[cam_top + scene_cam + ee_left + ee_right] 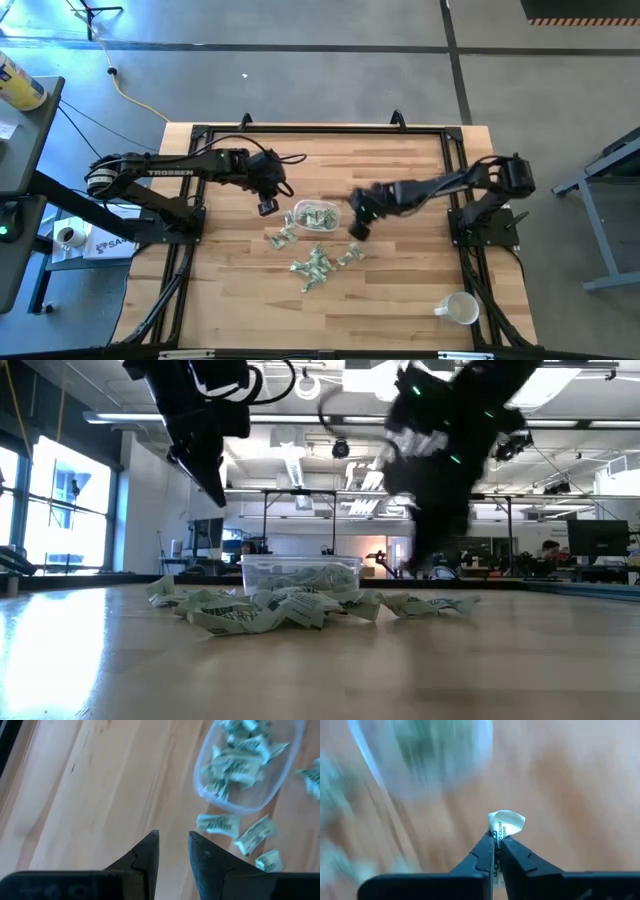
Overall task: Pick and place Stevia / Truvia into bins
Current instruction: Put the stevia packet into the transparent container
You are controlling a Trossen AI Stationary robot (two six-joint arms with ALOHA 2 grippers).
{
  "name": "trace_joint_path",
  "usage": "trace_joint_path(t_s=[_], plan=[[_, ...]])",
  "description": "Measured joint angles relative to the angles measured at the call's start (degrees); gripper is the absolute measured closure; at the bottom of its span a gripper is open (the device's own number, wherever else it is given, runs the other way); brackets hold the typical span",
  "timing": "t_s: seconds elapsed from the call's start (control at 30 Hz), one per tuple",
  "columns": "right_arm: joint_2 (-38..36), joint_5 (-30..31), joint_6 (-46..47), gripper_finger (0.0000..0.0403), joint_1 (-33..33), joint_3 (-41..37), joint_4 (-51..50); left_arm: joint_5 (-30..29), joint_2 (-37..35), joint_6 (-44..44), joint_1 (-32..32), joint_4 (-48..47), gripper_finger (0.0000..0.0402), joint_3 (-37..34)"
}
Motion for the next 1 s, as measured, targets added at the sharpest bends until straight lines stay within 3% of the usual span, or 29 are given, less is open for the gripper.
trace_joint_path(t_s=[0.2, 0.33, 0.57, 0.7, 0.83, 1.0], plan=[[1.32, 0.01, -10.48, 0.0393, -4.92, 11.29, -0.61, -1.02, -1.58, -4.52, 0.0, -0.36, 0.0261, -3.88], [5.78, -6.5, -13.0, 0.0399, -6.99, 15.3, -1.55, -0.24, -4.62, -8.81, -0.04, 4.2, 0.0261, -9.44], [14.65, -16.65, -13.71, 0.0375, -5.93, 21.97, -1.49, 7.45, -9.7, -14.96, -0.11, 11.68, 0.0261, -17.03], [16.44, -17.86, -15.85, 0.0347, -5.44, 23.96, -1.64, 10.52, -9.99, -16.99, -0.13, 13.46, 0.0261, -19.53], [15.79, -14.96, -18.21, 0.0301, -5.7, 24.08, -3.65, 15.12, -9.29, -20.11, -0.35, 17.49, 0.0261, -22.12], [13.56, -10.86, -21.13, 0.0232, -5.78, 24.04, -10.4, 11.95, -9.11, -24.23, -3.11, 24.6, 0.0261, -24.88]])
